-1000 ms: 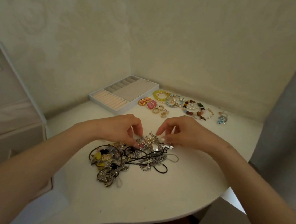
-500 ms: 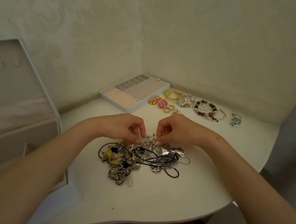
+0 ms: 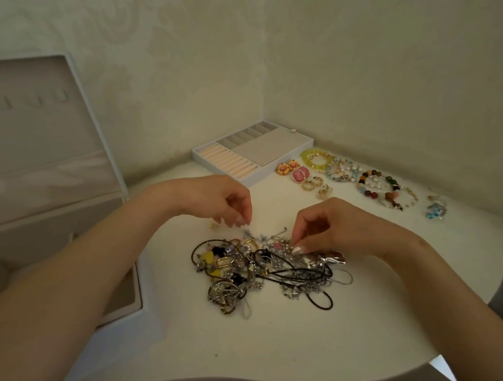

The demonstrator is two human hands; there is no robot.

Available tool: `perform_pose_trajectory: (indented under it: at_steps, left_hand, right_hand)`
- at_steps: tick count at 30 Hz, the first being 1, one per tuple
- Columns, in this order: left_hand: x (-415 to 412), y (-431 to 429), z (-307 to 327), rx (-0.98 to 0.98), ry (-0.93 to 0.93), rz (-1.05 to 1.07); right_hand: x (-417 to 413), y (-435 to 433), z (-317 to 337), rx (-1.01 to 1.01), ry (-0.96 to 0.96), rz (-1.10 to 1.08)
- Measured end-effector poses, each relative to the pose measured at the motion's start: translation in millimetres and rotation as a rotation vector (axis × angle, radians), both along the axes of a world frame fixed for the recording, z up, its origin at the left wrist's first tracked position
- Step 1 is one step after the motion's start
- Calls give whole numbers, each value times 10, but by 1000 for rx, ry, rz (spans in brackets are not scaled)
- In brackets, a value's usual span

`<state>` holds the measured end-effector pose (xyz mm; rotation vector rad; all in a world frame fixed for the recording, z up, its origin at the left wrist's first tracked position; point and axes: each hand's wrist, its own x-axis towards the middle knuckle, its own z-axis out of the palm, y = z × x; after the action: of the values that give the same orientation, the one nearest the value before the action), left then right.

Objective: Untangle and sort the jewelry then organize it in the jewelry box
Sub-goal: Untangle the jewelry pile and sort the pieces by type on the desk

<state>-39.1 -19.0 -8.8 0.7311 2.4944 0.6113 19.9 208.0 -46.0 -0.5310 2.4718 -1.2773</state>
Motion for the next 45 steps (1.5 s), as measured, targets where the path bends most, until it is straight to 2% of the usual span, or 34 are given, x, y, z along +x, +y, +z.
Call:
perform_pose_trajectory:
  at_steps: [4, 8, 12, 21, 27, 33, 36, 45]
  left_hand:
    - [5, -46, 13, -166, 27, -3]
    - [44, 6, -20, -301, 25, -57]
    - [53, 33, -5, -320, 31, -91]
    - [55, 76, -42, -355, -5, -72]
    - [101, 96, -37, -374, -1, -68]
    - [78, 45, 7, -302, 56, -14]
    - [58, 15, 32, -253, 72, 17]
    - [11, -57, 14, -140, 73, 90]
  right_hand:
    - [-28, -168, 23, 67, 268, -59]
    - [-123, -483, 71, 299, 416, 116]
    - [-209, -598, 108, 424, 362, 229]
    - [-235, -626, 56, 436, 311, 181]
    - [-205, -606, 31, 282, 265, 166]
    - [-243, -481, 58, -119, 91, -60]
    - [-251, -474, 65, -244, 54, -107]
    - [-271, -471, 31, -261, 86, -173]
